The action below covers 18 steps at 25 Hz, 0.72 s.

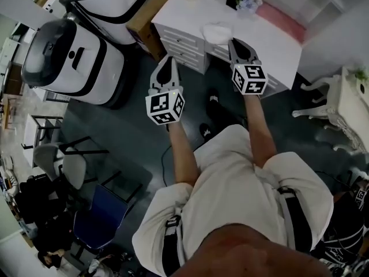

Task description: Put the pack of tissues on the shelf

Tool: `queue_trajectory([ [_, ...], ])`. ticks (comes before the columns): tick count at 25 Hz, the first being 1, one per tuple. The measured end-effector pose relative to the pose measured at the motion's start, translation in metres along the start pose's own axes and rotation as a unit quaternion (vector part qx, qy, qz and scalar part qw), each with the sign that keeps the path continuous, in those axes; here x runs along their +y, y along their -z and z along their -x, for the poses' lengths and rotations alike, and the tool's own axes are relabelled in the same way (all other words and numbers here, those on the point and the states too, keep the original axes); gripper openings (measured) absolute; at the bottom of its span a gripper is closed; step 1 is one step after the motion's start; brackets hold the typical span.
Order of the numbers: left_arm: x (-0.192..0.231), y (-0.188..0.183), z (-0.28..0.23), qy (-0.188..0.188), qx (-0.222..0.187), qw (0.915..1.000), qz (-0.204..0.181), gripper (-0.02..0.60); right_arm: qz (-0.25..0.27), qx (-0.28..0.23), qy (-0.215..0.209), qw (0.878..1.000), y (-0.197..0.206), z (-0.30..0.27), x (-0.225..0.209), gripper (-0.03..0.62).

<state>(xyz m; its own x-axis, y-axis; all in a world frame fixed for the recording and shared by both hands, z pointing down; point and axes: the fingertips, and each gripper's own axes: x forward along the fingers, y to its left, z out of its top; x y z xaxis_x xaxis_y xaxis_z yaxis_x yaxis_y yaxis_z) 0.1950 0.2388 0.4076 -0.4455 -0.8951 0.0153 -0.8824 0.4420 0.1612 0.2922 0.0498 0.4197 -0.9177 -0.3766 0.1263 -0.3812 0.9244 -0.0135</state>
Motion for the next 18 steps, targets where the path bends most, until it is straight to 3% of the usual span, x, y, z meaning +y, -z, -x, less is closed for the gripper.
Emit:
queue_trajectory([
  [6,0.014,0.002,0.002,-0.015,0.003,0.9999,0.005,0.011,-0.016,-0.003,0.002,1.000,0.001,-0.012,0.006,0.069],
  [11,0.031,-0.002,0.000,-0.037,-0.001,0.9993,0.003,0.011,-0.034,-0.012,-0.026,0.999,-0.002,-0.029,0.013,0.071],
  [18,0.054,-0.005,-0.028,-0.051,0.005,0.9985,-0.018,0.011,-0.068,-0.014,-0.038,0.997,0.002,-0.076,0.004,0.067],
])
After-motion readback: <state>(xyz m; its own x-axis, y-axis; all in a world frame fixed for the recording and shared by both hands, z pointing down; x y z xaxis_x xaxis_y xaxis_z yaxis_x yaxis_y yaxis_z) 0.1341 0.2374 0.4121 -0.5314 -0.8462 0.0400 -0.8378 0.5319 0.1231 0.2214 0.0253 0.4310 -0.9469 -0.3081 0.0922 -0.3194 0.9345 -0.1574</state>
